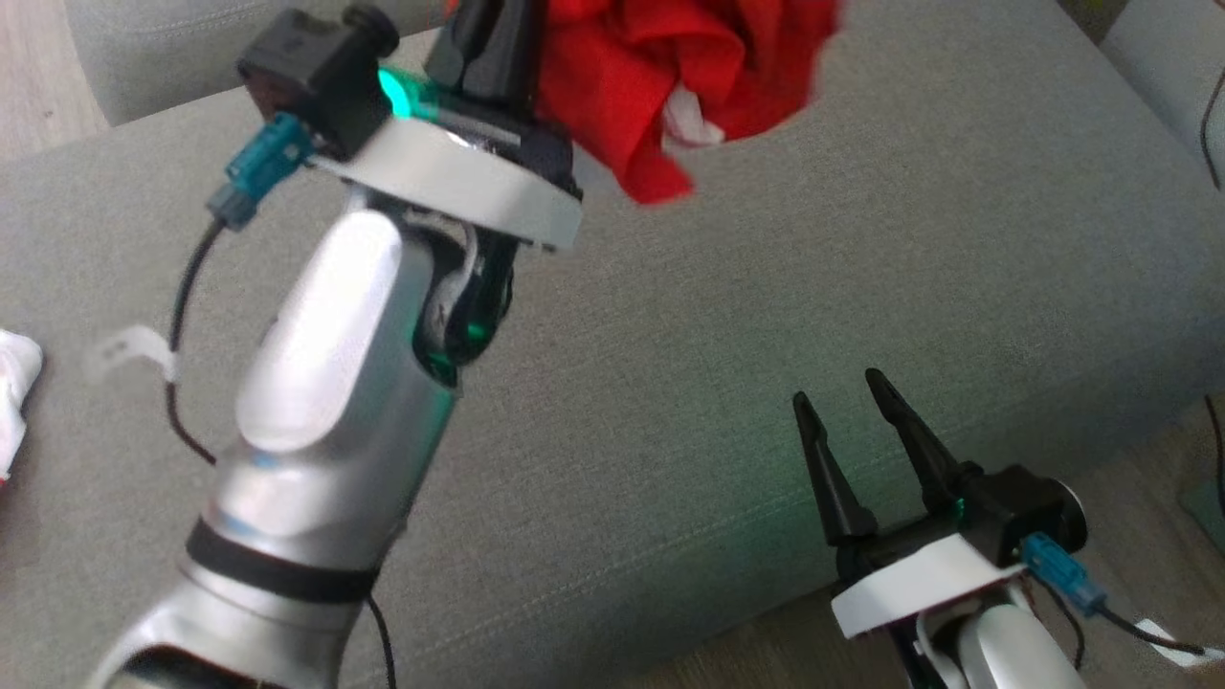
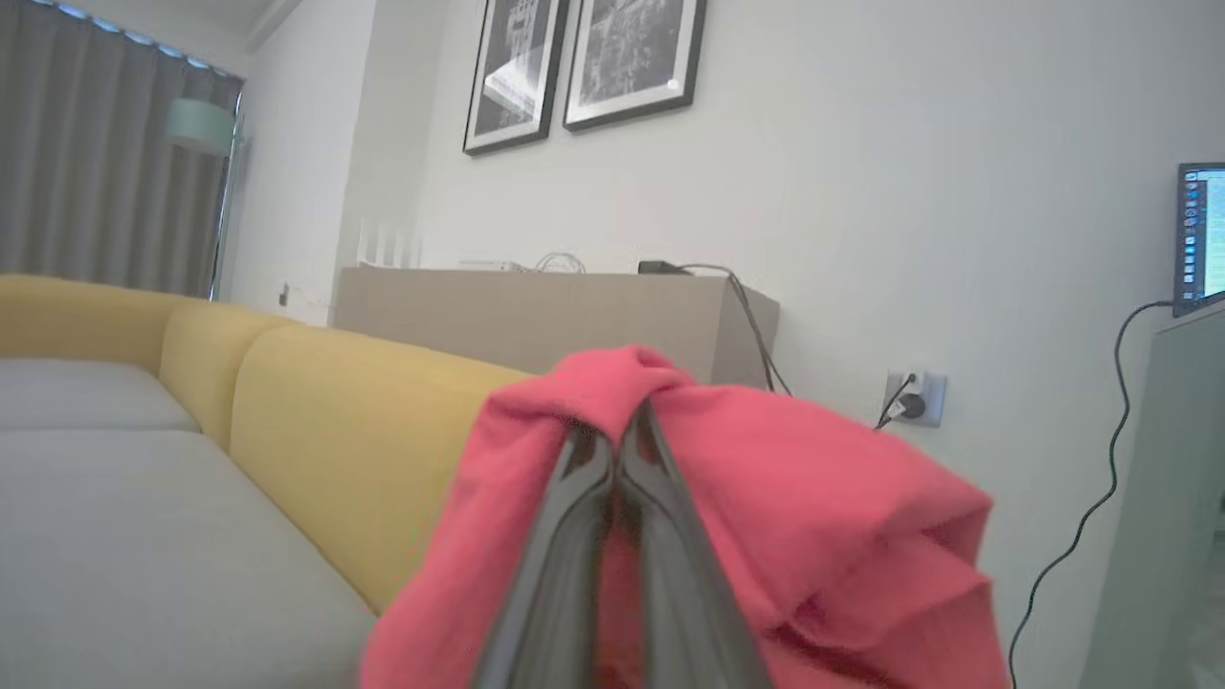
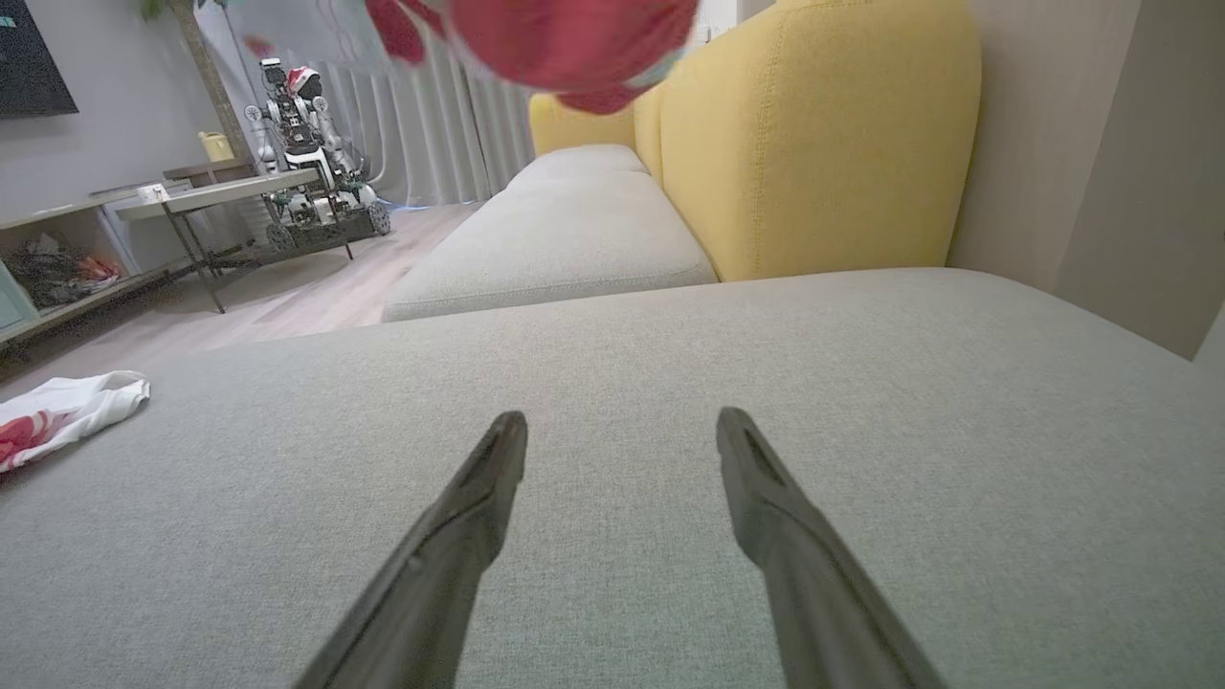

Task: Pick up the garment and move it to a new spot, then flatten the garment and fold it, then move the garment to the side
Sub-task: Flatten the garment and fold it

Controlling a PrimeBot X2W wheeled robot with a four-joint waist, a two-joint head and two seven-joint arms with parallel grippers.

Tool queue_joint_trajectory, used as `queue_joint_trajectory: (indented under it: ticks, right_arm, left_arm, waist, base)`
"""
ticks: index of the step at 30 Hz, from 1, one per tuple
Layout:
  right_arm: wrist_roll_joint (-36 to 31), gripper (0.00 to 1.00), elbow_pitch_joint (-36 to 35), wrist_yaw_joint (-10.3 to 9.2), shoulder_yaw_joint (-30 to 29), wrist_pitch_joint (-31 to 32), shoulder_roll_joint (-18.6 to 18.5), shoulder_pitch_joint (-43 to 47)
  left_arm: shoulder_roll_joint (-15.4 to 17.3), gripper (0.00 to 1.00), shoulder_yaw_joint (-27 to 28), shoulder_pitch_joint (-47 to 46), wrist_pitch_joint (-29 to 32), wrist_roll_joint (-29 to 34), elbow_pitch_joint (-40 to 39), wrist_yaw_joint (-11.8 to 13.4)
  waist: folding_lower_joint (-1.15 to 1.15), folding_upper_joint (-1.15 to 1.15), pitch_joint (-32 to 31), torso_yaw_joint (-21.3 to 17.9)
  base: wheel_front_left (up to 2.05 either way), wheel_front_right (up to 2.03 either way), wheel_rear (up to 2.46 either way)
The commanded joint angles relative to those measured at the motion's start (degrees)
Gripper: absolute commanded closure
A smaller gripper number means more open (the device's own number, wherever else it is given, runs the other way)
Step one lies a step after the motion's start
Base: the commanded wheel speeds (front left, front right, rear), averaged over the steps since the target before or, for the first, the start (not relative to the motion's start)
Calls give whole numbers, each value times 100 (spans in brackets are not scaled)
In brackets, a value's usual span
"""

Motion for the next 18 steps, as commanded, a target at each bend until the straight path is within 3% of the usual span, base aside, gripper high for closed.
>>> queue_joint_trajectory:
  ticks: [1,2,3,7,10,18]
  right_arm:
    - [48,0,-219,-1,108,-31,-27,-176]
    - [57,0,-239,-1,83,-31,-27,-175]
    - [66,0,-259,-1,56,-31,-27,-173]
    - [106,0,-316,-1,-27,-31,-27,-163]
    - [107,0,-322,-1,-91,-31,-27,-137]
    - [54,0,-295,-1,-28,-31,-27,-172]
  left_arm:
    - [117,100,80,235,-25,-96,51,58]
    - [117,71,19,447,-25,-108,280,121]
    - [121,0,-46,671,-17,-67,622,210]
    - [294,0,-175,1409,-10,190,1655,662]
    - [412,0,-313,1758,-17,413,1929,814]
    - [436,0,-949,1440,-24,1552,1084,880]
  waist:
    - [0,0,6,19]
    - [0,0,23,43]
    - [0,0,38,70]
    - [0,0,145,191]
    - [0,0,218,340]
    - [0,0,265,471]
  base:
    - [0,0,0]
    - [0,0,0]
    - [0,0,0]
    - [0,0,0]
    - [0,0,0]
    - [0,0,0]
